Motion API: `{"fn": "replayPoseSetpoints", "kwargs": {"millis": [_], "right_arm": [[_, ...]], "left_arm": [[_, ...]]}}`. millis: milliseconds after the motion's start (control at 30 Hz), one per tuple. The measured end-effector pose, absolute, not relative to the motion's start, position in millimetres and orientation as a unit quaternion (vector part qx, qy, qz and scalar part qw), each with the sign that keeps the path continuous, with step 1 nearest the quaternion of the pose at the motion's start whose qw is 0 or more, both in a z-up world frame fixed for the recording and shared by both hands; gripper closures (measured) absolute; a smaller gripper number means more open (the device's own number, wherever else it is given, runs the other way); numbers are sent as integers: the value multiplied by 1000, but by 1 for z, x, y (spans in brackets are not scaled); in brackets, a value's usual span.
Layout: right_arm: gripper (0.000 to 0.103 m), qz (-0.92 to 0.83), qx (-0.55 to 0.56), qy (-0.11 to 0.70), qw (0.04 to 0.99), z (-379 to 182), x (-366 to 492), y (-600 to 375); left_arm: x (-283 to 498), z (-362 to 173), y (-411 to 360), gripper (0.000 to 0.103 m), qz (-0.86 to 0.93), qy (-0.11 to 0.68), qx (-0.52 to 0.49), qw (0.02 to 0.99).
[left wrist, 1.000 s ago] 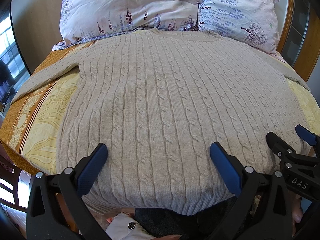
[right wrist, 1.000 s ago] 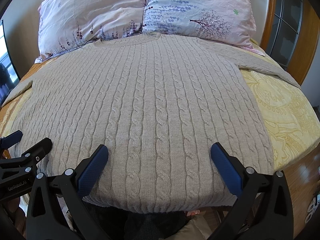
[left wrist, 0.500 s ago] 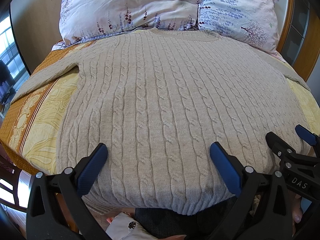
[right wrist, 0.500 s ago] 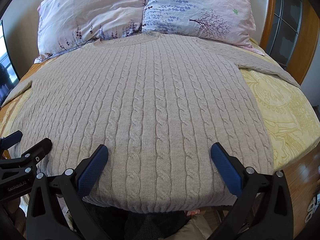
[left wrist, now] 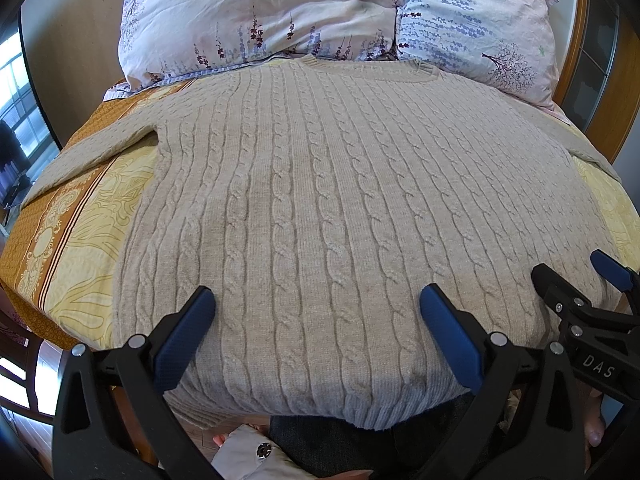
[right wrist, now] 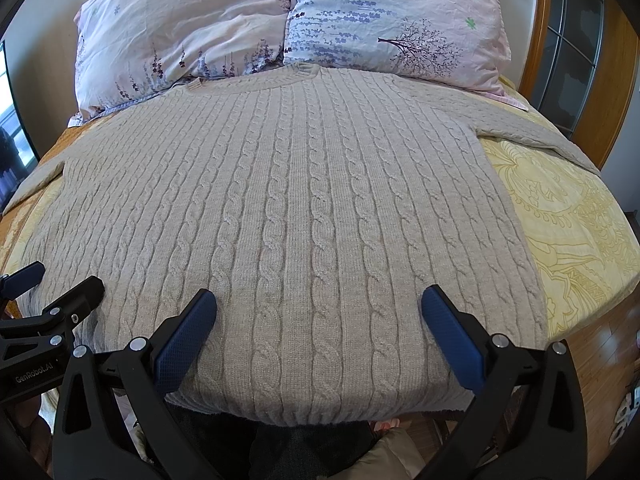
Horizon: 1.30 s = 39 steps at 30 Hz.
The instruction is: Fold small clothes
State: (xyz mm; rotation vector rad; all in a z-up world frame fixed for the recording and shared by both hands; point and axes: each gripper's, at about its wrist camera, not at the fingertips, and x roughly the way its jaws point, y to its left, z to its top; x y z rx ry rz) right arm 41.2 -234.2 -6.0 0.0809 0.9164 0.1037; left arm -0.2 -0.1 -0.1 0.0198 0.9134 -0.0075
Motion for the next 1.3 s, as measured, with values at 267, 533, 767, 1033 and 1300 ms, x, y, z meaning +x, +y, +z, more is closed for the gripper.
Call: {"fn": "replayPoseSetpoints", "kwargs": {"millis": [267,533,767,1033,1300], "right_arm": [[1,50,39,442,895,-6,41,-235],[1,48,39,444,894,-7,42,-236],[1,49,39,444,894,-7,42,-235],[1,69,33,430,899,-8,42,-238],[1,119,23,394,911,-10,46,-247]], "left_arm": [[0,0,0,2,-4,442,10,897],[1,-1,-1,2,-3,447,10,894],[2,0,0,2,-3,450,10,893],[1,-2,-1,2,-4,448,12,894],[9,1,-1,2,-15,445,22,895]]}}
